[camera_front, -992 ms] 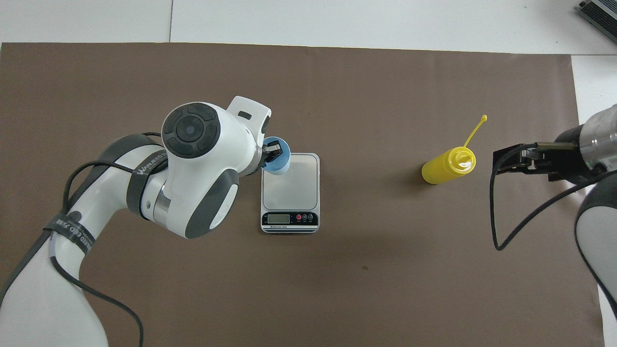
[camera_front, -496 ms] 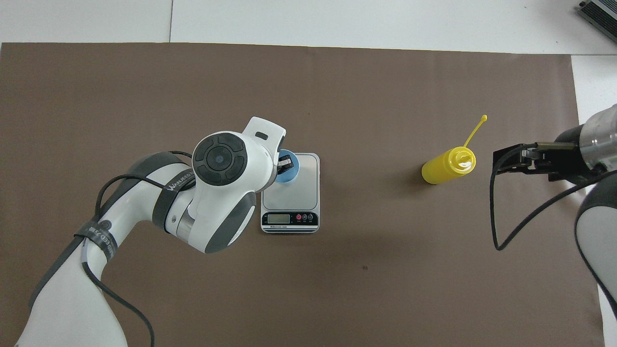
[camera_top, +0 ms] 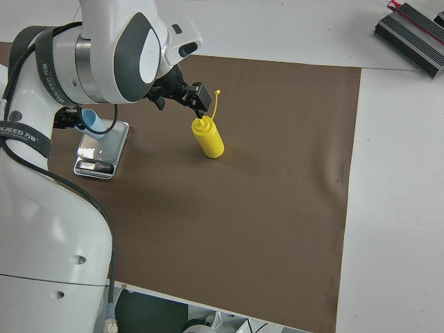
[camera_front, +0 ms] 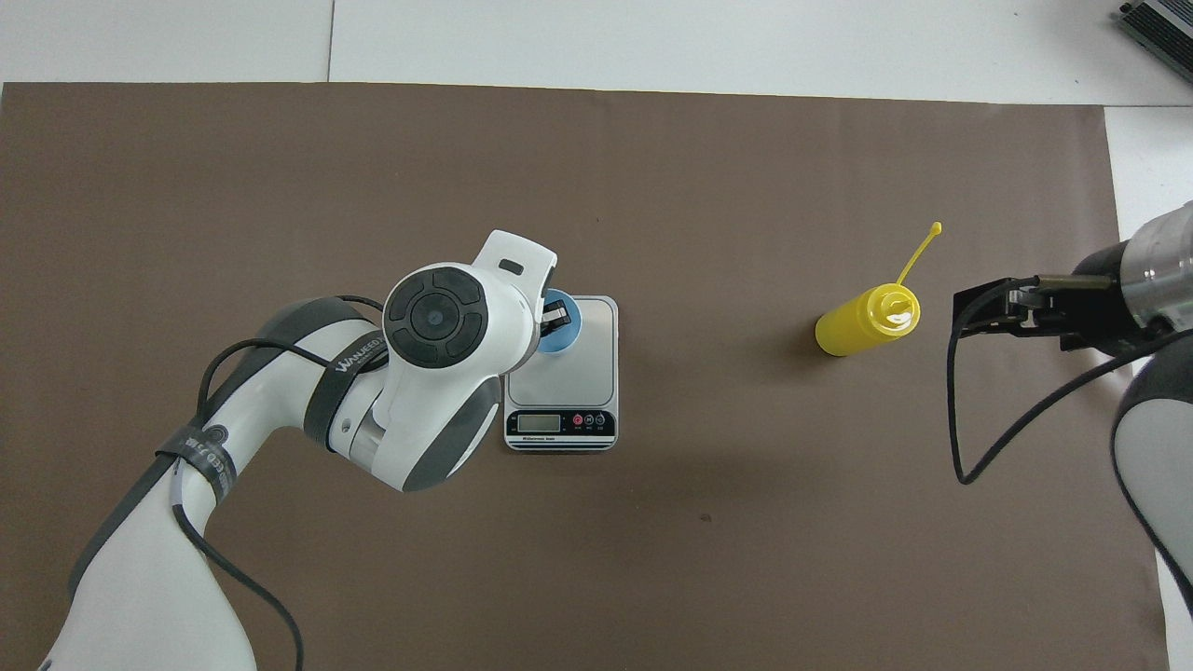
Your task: Pour seasoning into cup on scale with both arms
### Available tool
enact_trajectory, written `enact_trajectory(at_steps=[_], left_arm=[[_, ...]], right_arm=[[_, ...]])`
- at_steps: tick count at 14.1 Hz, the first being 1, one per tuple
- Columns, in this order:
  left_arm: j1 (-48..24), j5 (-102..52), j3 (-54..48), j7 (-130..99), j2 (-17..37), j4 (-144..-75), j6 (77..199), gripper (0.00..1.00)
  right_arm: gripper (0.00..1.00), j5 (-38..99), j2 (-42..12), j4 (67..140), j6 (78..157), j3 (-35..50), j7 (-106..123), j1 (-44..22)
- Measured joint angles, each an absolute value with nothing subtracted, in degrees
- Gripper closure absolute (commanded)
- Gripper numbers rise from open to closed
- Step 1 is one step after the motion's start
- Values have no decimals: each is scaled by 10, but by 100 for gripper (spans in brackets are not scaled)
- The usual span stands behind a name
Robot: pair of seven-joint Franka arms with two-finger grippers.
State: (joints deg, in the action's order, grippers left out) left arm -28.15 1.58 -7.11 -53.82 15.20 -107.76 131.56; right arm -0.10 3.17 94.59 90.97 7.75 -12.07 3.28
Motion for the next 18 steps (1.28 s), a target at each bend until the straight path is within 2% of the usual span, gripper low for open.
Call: enact_trajectory(at_steps=[1,2,3,9,18], left_arm=[[-283,18,-71,-539,152,-1078,1316,52],[-284,20,-72,-539,152,-1079,1317,15],[-284,22,-72,-539,152,-1080,1317,0],[-279,30,-57,-511,142,-1072,1298,0],[-136,31,-45,-279,65,-1062,1199,0]], right_arm=[[0,-1,32,946,910,77,-121,33],[0,-1,32,946,910,77,-121,33],[0,-1,32,946,910,77,-121,33],[0,-1,32,946,910,77,-121,33],[0,-1,32,946,910,77,-121,33]])
